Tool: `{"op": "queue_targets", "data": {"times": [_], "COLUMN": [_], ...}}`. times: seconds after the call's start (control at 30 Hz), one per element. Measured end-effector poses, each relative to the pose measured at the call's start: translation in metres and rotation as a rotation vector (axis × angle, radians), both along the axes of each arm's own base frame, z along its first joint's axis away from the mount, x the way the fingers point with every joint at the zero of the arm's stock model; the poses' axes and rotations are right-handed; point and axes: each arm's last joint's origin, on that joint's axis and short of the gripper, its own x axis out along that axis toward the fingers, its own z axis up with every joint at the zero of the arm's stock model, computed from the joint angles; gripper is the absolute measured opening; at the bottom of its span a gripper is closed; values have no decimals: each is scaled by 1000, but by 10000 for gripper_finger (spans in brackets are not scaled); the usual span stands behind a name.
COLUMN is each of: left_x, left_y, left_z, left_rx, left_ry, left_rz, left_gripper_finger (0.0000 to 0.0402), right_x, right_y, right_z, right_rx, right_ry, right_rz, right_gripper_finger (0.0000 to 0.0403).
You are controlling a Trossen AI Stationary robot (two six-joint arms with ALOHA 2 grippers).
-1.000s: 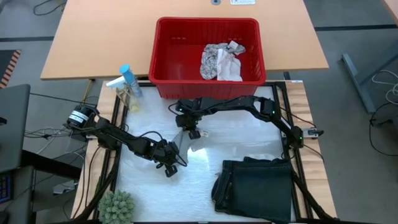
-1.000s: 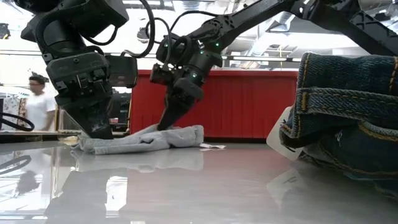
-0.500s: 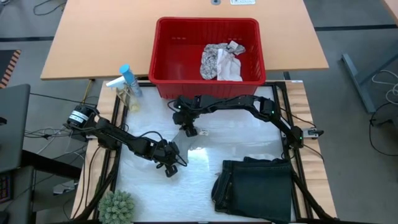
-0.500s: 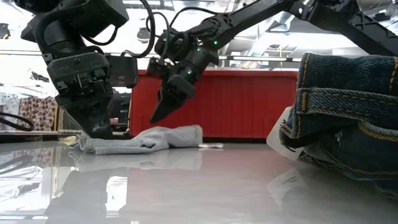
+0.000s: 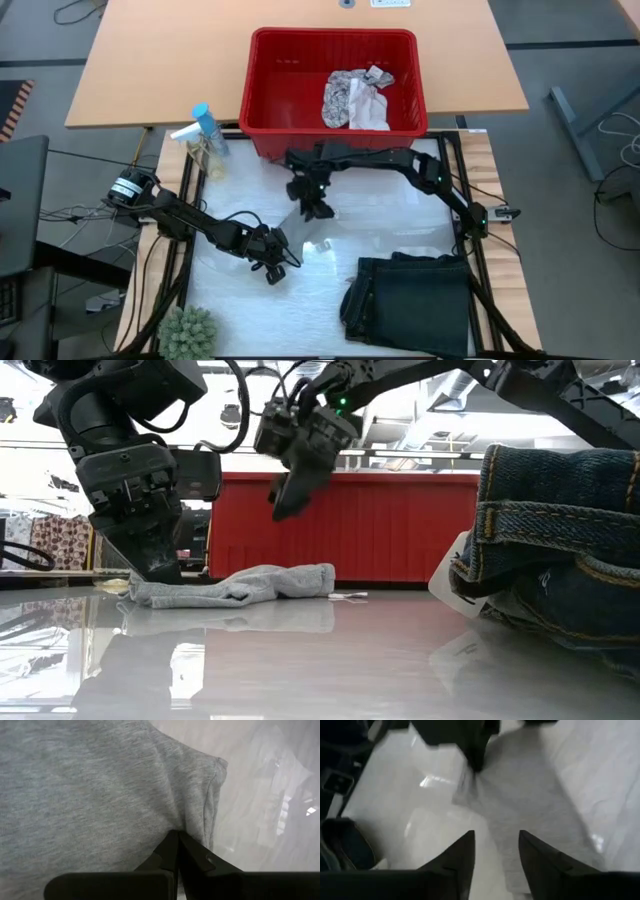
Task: Fold Laundry from Bin
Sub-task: Fold the gray boxer from the red laundry bin
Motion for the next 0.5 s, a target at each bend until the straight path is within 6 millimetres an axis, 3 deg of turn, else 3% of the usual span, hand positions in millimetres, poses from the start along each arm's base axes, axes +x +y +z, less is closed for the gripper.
{"op": "queue_targets", "data": {"times": [0.2,0.5], "left_x": [0,-1], "left_y": [0,-5], "left_z": [0,0], "left_rx": [-8,-14], "left_ry": [4,2], "left_rz": [-6,-26], "left_gripper_finger": [0,0], "right_x": [3,-4], "right_y": [-4,-11], "right_z": [-26,-71], "right_rx": [-49,-119], "right_ry": [-28,4], "right_rz": [-22,-102], "right_gripper_finger": [124,122]}}
